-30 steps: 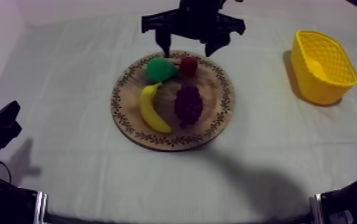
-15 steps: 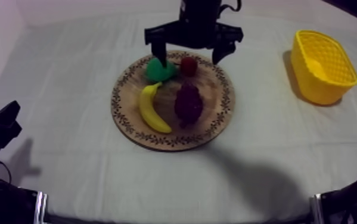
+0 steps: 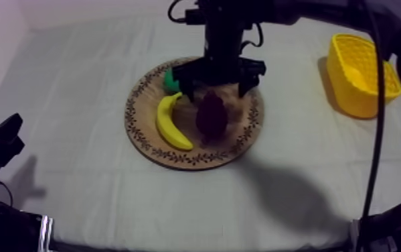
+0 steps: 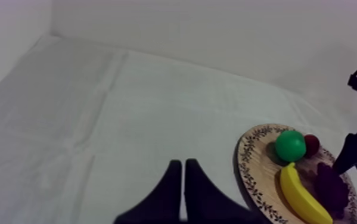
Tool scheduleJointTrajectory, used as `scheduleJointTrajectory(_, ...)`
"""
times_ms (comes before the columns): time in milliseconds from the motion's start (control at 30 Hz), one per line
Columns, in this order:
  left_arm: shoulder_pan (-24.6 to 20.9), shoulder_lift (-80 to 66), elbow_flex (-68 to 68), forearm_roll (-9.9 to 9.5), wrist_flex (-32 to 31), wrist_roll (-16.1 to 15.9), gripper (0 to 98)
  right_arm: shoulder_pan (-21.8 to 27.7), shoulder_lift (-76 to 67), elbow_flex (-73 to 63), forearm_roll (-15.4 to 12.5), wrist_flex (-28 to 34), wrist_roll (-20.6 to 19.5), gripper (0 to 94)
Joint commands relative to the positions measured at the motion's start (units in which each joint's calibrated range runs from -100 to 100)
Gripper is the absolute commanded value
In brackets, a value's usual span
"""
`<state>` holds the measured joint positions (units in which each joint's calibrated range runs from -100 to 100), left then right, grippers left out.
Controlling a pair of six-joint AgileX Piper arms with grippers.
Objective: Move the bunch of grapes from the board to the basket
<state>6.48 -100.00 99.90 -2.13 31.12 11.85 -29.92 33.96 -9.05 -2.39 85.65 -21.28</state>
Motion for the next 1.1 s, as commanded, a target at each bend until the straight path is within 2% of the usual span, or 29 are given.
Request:
scheduleJointTrajectory(0, 0.0, 0.0, 0.0, 0.00, 0.0, 0.0, 0.1, 0.2, 1.2, 0.3, -0.9, -1.4, 0.6, 92.0)
scheduleJointTrajectory(200, 0.0, 0.0, 0.0, 0.00, 0.0, 0.0, 0.1, 0.4, 4.6, 1.1, -2.4, -5.9, 1.3, 88.8)
scheduleJointTrajectory(433, 0.0, 0.0, 0.0, 0.00, 0.0, 0.0, 0.1, 0.4, 7.8, 1.3, -3.6, -8.9, 1.8, 78.6)
scheduleJointTrajectory(533, 0.0, 0.0, 0.0, 0.00, 0.0, 0.0, 0.1, 0.6, 8.9, 0.9, -3.9, -9.2, 1.9, 68.9)
scheduleJointTrajectory(700, 0.0, 0.0, 0.0, 0.00, 0.0, 0.0, 0.1, 1.0, 9.6, 0.3, -4.3, -9.4, 2.0, 46.1)
scheduleJointTrajectory(800, 0.0, 0.0, 0.0, 0.00, 0.0, 0.0, 0.1, 1.1, 9.2, -0.1, -4.3, -9.2, 2.1, 37.0)
scheduleJointTrajectory(1067, 0.0, 0.0, 0.0, 0.00, 0.0, 0.0, 0.1, 1.8, 4.5, 0.8, -3.6, -7.8, 2.6, 34.1)
